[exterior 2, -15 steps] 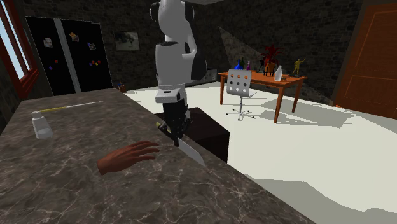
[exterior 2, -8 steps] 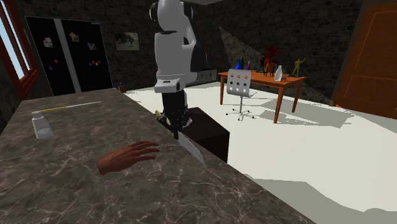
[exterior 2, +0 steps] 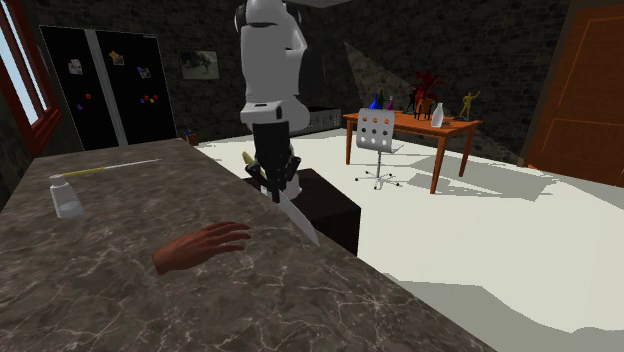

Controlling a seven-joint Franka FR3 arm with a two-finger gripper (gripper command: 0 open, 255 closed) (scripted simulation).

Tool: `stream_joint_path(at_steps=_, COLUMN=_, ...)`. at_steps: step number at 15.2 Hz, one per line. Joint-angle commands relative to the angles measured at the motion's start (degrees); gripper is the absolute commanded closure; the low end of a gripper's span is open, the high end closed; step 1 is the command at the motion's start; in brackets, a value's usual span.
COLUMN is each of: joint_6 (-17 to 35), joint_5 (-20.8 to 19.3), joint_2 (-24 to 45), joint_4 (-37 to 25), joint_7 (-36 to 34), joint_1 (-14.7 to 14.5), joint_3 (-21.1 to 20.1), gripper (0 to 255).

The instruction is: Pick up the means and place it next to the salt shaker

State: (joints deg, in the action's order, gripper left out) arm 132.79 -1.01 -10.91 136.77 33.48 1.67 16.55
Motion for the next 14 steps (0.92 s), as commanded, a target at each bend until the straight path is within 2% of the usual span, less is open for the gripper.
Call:
stream_joint_path(at_steps=1, joint_6=-1.8, joint_5=-0.3, joint_2=-0.8, joint_4=-1.0, joint_7=-0.1, joint_1=0.1, joint_3=-0.1, gripper=255)
stream_joint_path(at_steps=14, joint_6=-12.2, joint_5=-1.2, joint_2=-4.6, joint_4=-7.7, joint_7=-1.2, joint_1=0.2, joint_3=-0.8, gripper=255)
